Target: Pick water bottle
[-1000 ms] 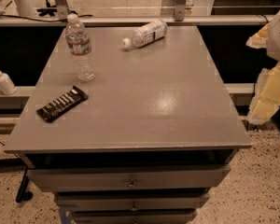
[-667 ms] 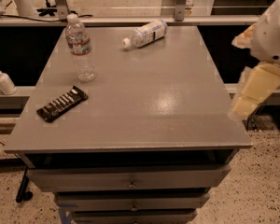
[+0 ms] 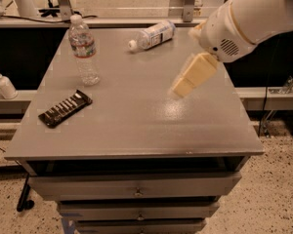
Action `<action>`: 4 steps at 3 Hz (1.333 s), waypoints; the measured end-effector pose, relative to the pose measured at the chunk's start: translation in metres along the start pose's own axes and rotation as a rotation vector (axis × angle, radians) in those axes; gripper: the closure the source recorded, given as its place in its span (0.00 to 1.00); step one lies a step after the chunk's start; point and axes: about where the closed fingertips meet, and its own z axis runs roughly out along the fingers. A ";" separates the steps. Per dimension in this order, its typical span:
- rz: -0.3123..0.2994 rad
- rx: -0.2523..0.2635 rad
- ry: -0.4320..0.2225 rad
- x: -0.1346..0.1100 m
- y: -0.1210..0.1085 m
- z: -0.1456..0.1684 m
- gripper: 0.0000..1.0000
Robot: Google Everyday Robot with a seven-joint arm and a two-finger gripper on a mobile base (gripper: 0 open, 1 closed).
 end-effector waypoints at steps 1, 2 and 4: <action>0.032 -0.002 -0.151 -0.041 -0.011 0.048 0.00; 0.071 -0.008 -0.253 -0.066 -0.018 0.088 0.00; 0.115 -0.014 -0.389 -0.108 -0.039 0.153 0.00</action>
Offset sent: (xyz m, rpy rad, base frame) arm 0.0935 0.1377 -0.0418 0.4036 -0.0437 -0.0090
